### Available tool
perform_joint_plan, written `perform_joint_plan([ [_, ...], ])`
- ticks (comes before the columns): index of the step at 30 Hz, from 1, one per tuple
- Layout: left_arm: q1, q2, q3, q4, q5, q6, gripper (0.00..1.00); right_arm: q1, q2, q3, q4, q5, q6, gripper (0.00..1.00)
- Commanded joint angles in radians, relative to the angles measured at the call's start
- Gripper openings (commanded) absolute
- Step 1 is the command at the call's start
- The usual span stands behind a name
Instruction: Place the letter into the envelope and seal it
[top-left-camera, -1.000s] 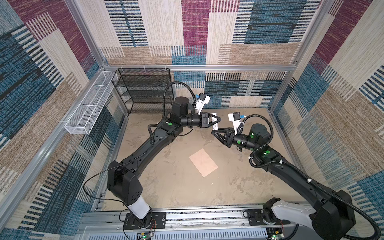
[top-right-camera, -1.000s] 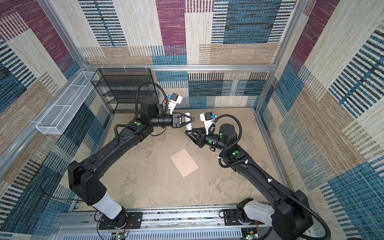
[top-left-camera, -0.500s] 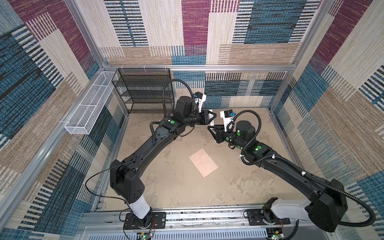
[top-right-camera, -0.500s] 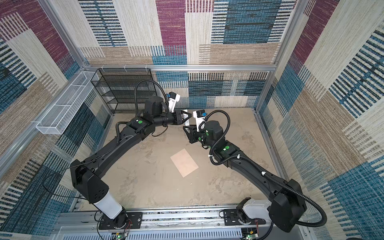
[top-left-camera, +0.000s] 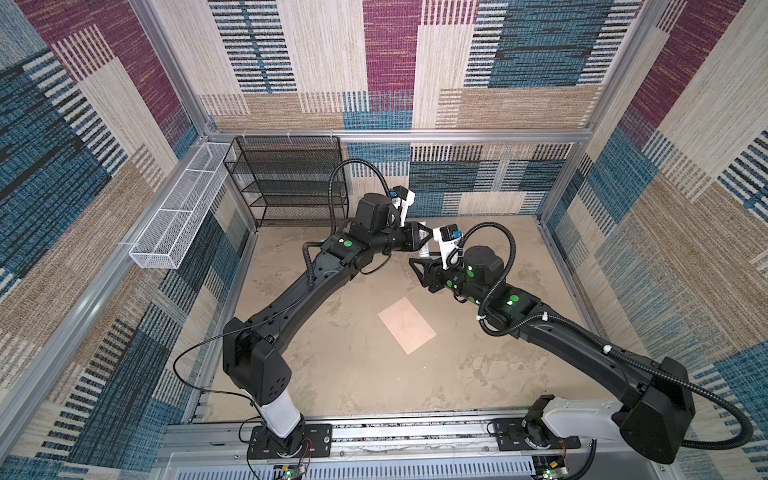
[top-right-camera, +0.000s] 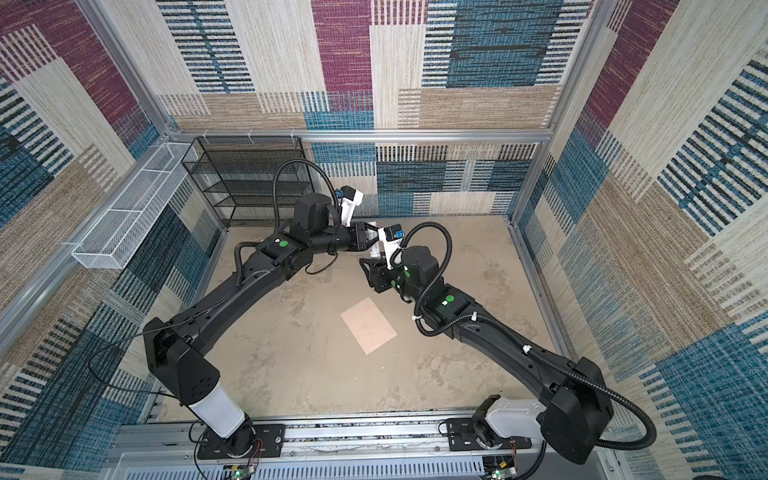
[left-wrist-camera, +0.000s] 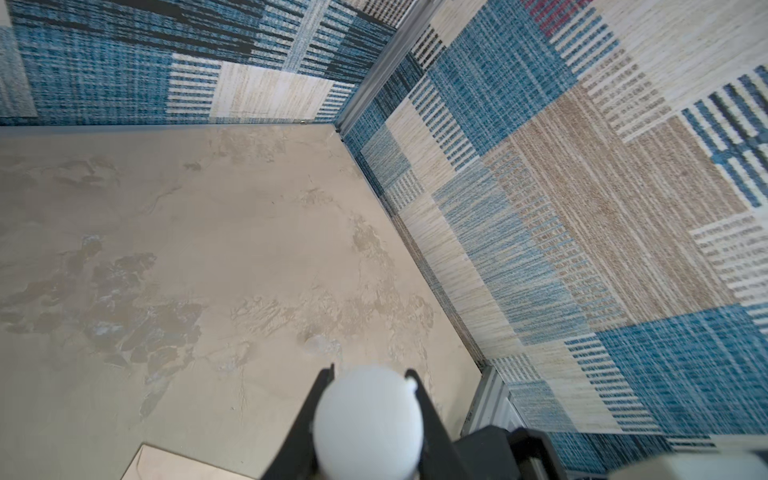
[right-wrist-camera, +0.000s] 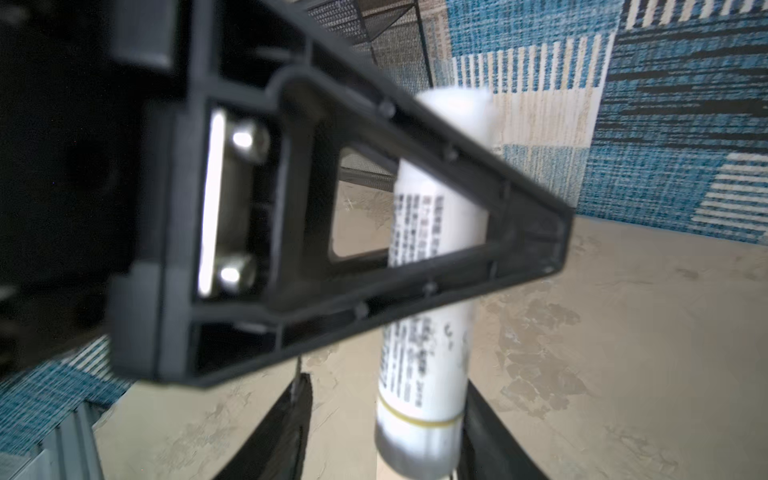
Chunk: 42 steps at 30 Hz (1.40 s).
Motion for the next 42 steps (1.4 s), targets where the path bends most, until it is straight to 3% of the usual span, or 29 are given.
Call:
perform_joint_plan([
  [1,0.016,-0.02,-0.002,0.091,0.075,0.034,0.0,-0.031,-0.045,-0.037,0.065,-0.152,-0.004,0.61],
  [9,0.049,-0.097,-0.063,0.161,0.187,0.094,0.0,-0.163,-0.14,-0.124,0.17,-0.401,0.057,0.64],
  [17,0.05,-0.176,-0.19,0.318,0.284,0.11,0.0,-0.187,-0.112,-0.121,0.341,-0.563,0.136,0.58],
  [26,0.05,-0.225,-0.285,0.461,0.277,0.081,0.0,-0.187,-0.07,-0.116,0.424,-0.614,0.201,0.55],
  [31,0.05,-0.231,-0.309,0.504,0.273,0.048,0.0,-0.187,-0.064,-0.108,0.43,-0.66,0.166,0.5],
  [42,0.049,-0.228,-0.324,0.548,0.284,0.015,0.0,-0.187,-0.066,-0.117,0.443,-0.643,0.114,0.47],
])
